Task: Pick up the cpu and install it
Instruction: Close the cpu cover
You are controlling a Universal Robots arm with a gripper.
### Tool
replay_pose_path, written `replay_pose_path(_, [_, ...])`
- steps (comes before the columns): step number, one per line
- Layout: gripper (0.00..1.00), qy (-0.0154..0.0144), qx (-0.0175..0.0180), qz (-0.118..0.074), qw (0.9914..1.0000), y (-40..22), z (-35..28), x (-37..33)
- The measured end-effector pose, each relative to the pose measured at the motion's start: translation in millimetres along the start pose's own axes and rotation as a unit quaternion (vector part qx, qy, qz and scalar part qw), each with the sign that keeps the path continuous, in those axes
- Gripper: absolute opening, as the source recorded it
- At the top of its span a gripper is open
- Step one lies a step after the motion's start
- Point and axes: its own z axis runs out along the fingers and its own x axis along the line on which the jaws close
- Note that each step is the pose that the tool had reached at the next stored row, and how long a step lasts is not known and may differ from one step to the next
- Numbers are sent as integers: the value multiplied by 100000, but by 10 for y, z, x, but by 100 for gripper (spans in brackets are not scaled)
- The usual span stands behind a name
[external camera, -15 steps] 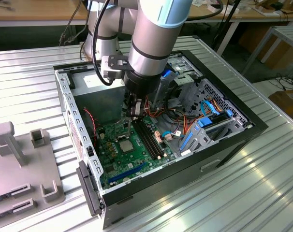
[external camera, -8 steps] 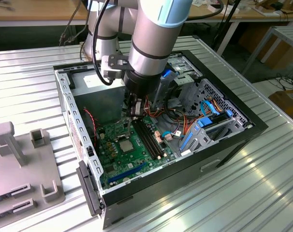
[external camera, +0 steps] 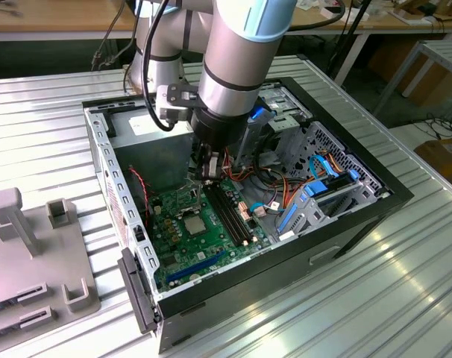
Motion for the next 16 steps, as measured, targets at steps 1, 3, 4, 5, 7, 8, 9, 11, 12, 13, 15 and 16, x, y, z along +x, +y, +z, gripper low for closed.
replay_pose_path(1, [11,1,0,-5,100000,-1,0,3])
replay_pose_path(3, [11,-12,2,-5,100000,-5,0,11])
replay_pose_path(4, [11,-7,1,-5,100000,-9,-1,21])
replay_pose_path(5, [11,-11,2,-10,100000,-13,-2,29])
replay_pose_path(7, [11,-10,2,-9,100000,-19,-3,45])
replay_pose_path(8, [11,-10,0,-12,100000,-23,-4,53])
replay_pose_path(9, [11,-10,1,-11,100000,-26,-5,61])
replay_pose_path(11, [11,-13,3,-9,100000,-33,-6,76])
replay_pose_path(12, [11,-12,2,-8,100000,-36,-7,85])
replay_pose_path(13, [11,-11,1,-8,100000,-39,-7,92])
replay_pose_path(15, [11,-11,1,-9,100000,-46,-9,108])
replay_pose_path(16, [11,-10,1,-8,100000,-48,-9,114])
